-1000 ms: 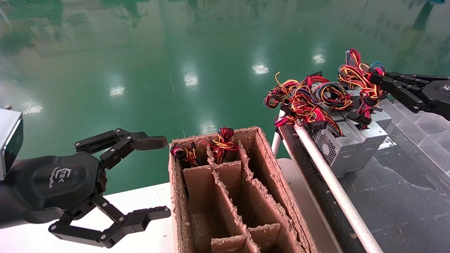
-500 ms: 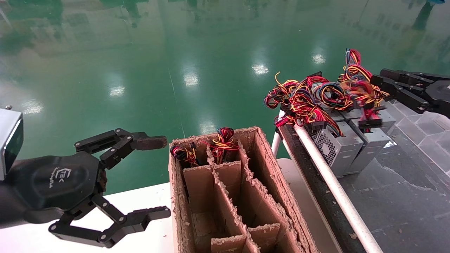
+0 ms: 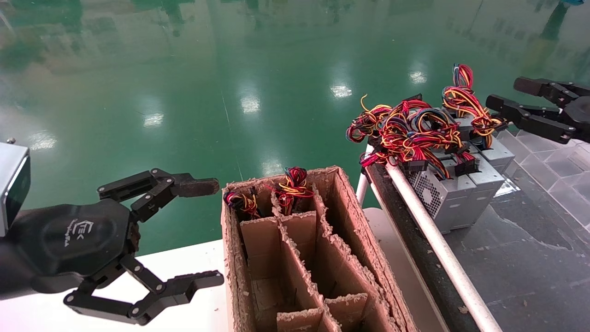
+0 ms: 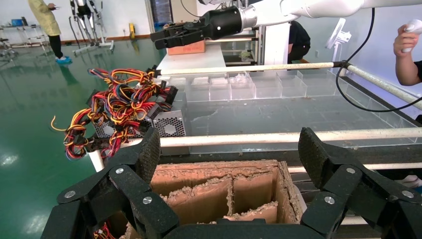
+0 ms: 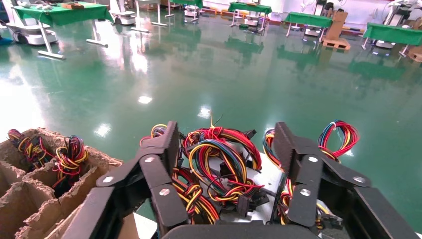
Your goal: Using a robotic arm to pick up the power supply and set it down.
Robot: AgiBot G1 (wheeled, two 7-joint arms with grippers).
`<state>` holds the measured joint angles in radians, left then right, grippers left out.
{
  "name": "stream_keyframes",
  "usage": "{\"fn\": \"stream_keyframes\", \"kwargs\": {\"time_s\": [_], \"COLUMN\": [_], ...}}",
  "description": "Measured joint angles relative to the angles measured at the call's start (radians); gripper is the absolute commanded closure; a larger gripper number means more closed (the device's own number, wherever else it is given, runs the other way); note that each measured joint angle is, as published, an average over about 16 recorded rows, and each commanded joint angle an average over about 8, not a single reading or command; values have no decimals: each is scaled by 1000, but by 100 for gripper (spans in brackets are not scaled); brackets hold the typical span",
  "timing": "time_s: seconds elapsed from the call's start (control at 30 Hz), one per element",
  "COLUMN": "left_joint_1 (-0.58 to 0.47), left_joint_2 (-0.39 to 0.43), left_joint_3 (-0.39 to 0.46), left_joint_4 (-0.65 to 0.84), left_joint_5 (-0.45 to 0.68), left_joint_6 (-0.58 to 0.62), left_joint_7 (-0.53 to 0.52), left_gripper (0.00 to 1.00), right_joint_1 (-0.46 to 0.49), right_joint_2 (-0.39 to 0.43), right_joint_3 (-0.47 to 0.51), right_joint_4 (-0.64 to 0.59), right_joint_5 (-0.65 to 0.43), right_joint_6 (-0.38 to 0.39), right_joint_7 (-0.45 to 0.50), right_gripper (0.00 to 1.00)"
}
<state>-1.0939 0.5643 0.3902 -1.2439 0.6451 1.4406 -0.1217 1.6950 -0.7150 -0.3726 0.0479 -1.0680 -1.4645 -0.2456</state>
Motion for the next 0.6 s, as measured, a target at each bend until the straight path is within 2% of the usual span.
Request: {"fn": "stream_keyframes", "kwargs": {"time_s": [0.2,0.6], "left_joint_1": [0,0], "left_joint_2": [0,0], "left_joint_3": [0,0], "left_joint_4": [0,0], "left_joint_5": [0,0], "left_joint_6": [0,0], "left_joint_7": [0,0], "left_gripper": [0,0], "right_joint_1": [-41,-167], "right_joint_2": [7,28], "right_joint_3": [8,26], "right_joint_4": [85,335], "right_joint_5": [25,93], "right_joint_6": [0,-7], "right_joint_7": [26,115], "right_gripper": [0,0]}}
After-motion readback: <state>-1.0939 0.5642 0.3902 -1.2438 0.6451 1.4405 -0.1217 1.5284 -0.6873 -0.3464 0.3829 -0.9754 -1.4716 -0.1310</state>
